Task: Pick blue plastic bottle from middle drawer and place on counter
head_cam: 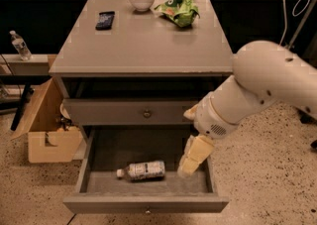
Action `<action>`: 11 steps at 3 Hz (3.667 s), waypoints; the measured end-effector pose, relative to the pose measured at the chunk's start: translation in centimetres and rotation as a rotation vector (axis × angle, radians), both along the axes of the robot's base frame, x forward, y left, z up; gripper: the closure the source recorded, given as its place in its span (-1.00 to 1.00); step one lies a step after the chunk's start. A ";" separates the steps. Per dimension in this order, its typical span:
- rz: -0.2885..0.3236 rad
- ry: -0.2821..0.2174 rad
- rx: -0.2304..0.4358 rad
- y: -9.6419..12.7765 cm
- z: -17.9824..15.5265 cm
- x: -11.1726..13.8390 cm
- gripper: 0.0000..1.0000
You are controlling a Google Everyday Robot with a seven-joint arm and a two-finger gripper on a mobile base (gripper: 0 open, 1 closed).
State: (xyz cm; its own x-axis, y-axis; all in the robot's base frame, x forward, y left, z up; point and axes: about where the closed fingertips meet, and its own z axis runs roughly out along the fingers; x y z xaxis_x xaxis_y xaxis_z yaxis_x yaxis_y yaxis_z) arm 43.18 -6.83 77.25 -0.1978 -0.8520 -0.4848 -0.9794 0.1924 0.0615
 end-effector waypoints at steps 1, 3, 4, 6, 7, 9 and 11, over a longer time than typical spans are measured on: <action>0.043 -0.012 0.023 2.9 -4.7 1.0 -1.00; 0.075 -0.010 0.059 6.9 -10.9 2.7 -1.00; 0.100 0.019 0.033 7.4 -15.8 3.9 -1.00; 0.069 0.015 -0.039 7.7 -23.5 7.1 -1.00; 0.059 -0.008 -0.073 8.9 -27.2 8.9 -1.00; 0.057 -0.026 -0.085 10.3 -31.8 10.9 -1.00; 0.070 -0.081 -0.044 11.6 -34.8 12.4 -1.00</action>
Offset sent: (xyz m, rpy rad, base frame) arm 0.0345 0.1090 -0.1451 0.1013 -0.0195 0.1054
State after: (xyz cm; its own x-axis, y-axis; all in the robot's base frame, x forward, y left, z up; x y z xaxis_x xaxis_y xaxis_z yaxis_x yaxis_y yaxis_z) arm 55.61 4.81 42.44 -0.0990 -0.8832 -0.4585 -0.9919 0.1243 -0.0252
